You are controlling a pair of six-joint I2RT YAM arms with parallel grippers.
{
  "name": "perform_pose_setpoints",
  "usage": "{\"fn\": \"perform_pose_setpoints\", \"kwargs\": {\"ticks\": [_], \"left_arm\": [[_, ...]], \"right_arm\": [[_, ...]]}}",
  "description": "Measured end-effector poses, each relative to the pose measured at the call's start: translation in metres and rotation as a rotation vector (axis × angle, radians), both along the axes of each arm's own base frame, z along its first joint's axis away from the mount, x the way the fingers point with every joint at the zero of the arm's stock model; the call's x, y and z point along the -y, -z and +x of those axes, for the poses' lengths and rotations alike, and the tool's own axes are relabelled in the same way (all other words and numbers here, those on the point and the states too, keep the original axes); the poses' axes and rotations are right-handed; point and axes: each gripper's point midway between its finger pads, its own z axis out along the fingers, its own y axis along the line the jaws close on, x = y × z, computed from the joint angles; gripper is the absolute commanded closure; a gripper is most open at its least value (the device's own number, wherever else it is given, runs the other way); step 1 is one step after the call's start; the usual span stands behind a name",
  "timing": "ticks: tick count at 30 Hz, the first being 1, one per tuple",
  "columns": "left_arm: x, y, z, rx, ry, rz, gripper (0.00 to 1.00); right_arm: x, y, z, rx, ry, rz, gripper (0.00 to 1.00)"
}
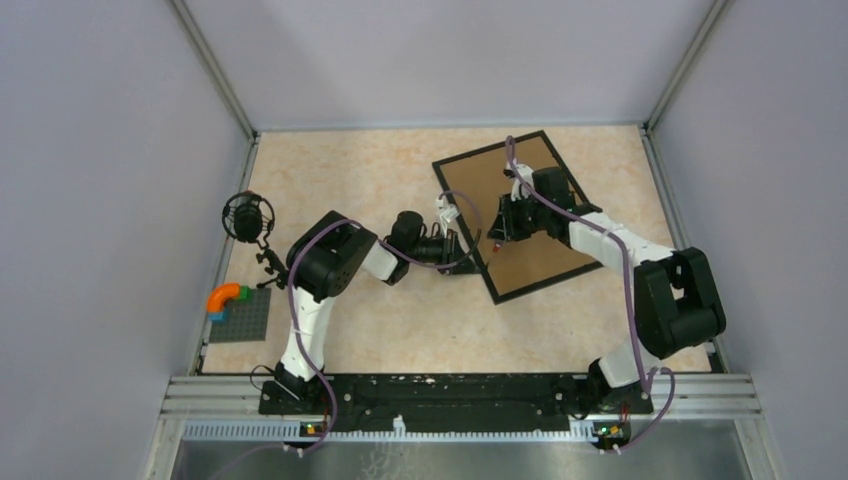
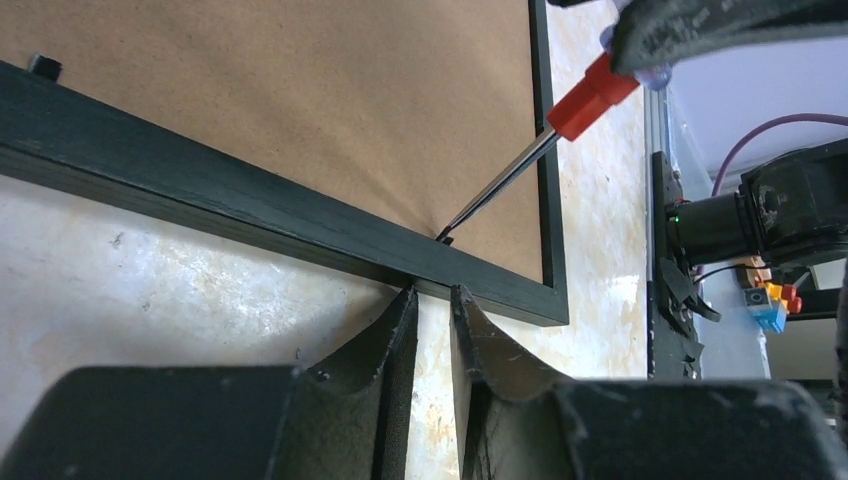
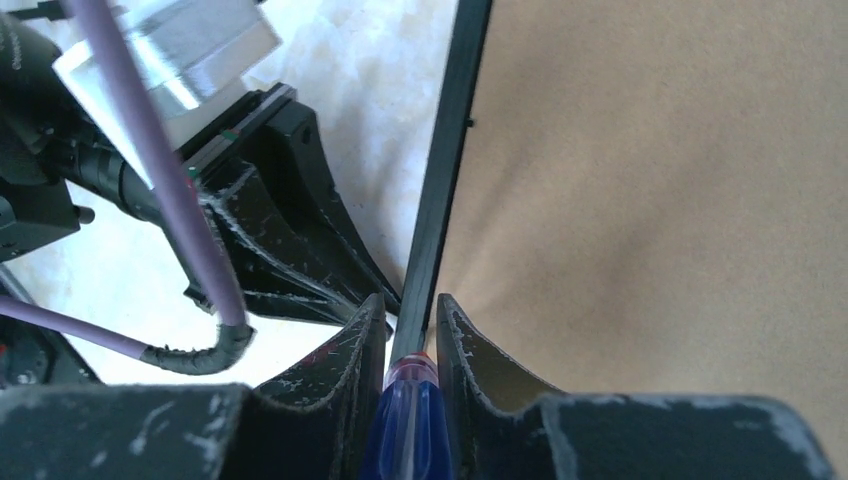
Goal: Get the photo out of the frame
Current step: Release the photo frame item from the photo frame.
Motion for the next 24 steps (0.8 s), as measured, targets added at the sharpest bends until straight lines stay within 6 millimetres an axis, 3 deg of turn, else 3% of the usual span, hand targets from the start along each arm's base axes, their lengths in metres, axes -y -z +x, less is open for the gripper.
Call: {"fn": "perform_pose_setpoints", "kwargs": {"ticks": [6,9,15,24], "left_arm": [[0.003,0.000,0.005,0.039,-0.032,0.002,0.74],[0.004,0.000,0.006,0.057,-0.042,0.001,0.74],[0.005,0.000,0.008,0.071,-0.053,-0.001,0.74],[0.006,-0.001,0.009,0.080,-0.058,-0.004,0.74]], "right_arm": [[0.045,0.010,0.010,-0.138,0.200,0.122,1.00],[0.068,0.020,0.000,-0.208,0.333,0.188,1.00],[0.065,0.020,-0.012,-0.254,0.388,0.254,1.00],[0.064,0.014,0.002,-0.218,0.408,0.294,1.00]]}}
